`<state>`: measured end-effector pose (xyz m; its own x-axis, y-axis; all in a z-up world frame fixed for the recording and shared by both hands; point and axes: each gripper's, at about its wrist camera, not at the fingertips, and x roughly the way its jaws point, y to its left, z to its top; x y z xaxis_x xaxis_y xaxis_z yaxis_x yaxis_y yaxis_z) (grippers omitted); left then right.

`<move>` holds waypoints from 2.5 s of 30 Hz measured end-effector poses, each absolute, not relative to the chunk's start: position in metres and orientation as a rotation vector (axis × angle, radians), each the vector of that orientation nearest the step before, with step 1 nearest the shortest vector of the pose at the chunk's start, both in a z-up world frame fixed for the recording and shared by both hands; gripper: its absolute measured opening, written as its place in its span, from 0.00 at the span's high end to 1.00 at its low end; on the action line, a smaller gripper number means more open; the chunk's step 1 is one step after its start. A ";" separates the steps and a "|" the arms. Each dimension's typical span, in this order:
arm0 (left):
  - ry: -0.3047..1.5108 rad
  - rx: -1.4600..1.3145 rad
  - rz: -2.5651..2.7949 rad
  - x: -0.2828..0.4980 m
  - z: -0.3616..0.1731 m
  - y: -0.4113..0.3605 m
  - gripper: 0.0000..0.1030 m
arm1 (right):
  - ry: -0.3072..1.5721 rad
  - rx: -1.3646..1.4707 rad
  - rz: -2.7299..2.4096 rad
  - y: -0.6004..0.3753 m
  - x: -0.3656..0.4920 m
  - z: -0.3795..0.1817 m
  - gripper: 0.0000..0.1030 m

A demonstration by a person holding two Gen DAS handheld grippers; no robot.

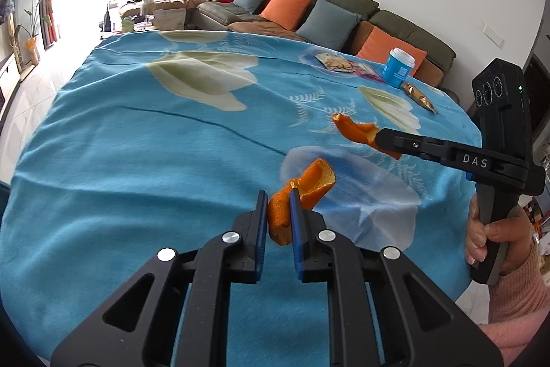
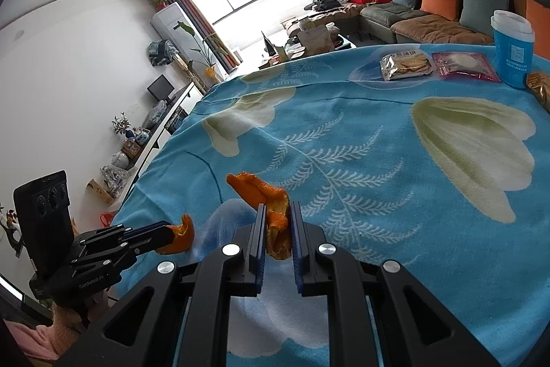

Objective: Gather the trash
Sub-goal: 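Lift both orange peels and carry them toward the teal bin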

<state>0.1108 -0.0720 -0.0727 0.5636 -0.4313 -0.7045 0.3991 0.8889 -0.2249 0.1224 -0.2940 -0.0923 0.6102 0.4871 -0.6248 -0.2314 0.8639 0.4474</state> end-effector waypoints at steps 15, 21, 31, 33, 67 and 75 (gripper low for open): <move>0.855 -0.055 -0.517 0.093 -0.089 -0.053 0.87 | 0.826 0.333 0.447 -0.275 0.120 -0.094 0.88; 0.845 -0.068 -0.507 0.090 -0.089 -0.053 0.88 | 0.813 0.333 0.457 -0.272 0.117 -0.090 0.88; 0.795 -0.089 -0.458 0.083 -0.073 -0.033 0.88 | 0.783 0.332 0.503 -0.254 0.113 -0.082 0.88; 0.784 -0.094 -0.441 0.081 -0.069 -0.026 0.88 | 0.782 0.333 0.515 -0.251 0.113 -0.081 0.88; 0.719 -0.179 -0.212 0.058 -0.049 0.071 0.88 | 0.797 0.293 0.682 -0.179 0.122 -0.075 0.88; 0.711 -0.191 -0.171 0.054 -0.046 0.087 0.88 | 0.800 0.282 0.718 -0.163 0.124 -0.073 0.88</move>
<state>0.0536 0.0868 -0.0460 0.7454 -0.2197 -0.6294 0.0905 0.9687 -0.2310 0.1243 -0.1635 -0.0733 0.4791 0.6809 -0.5539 -0.4779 0.7317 0.4861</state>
